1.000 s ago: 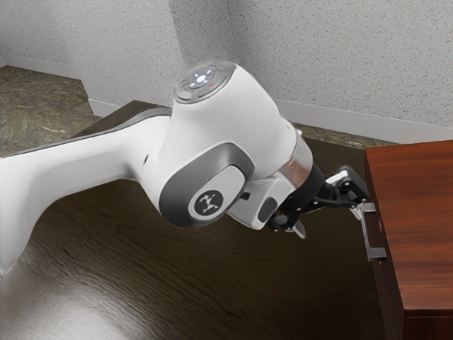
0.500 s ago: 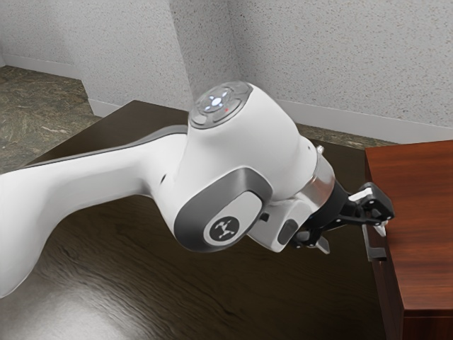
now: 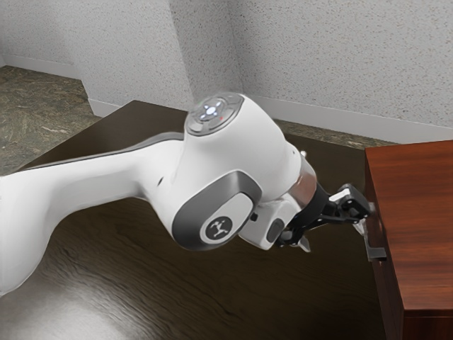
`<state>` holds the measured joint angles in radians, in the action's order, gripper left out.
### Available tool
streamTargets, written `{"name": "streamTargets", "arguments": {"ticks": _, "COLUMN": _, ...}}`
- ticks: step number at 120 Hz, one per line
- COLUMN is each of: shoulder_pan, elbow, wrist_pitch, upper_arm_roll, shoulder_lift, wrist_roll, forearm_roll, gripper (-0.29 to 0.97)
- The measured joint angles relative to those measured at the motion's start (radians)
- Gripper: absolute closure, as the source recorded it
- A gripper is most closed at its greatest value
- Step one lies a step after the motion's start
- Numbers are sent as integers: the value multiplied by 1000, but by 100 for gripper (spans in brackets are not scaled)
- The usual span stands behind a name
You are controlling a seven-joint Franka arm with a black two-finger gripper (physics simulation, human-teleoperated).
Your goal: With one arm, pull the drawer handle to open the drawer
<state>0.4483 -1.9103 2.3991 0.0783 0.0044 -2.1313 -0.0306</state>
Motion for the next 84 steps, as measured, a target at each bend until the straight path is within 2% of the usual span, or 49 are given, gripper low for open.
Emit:
{"name": "streamTargets", "arguments": {"ticks": 31, "shoulder_pan": -49, "elbow": 10, "wrist_pitch": 3, "upper_arm_roll": -1, "shoulder_lift": 11, "wrist_roll": 3, "forearm_roll": -2, "gripper": 0}}
{"name": "streamTargets", "arguments": {"ticks": 49, "shoulder_pan": -64, "elbow": 13, "wrist_pitch": 4, "upper_arm_roll": -4, "shoulder_lift": 16, "wrist_roll": 4, "forearm_roll": -42, "gripper": 0}}
{"name": "streamTargets", "arguments": {"ticks": 84, "shoulder_pan": -14, "elbow": 38, "wrist_pitch": 6, "upper_arm_roll": -6, "shoulder_lift": 37, "wrist_roll": 7, "forearm_roll": -53, "gripper": -1}}
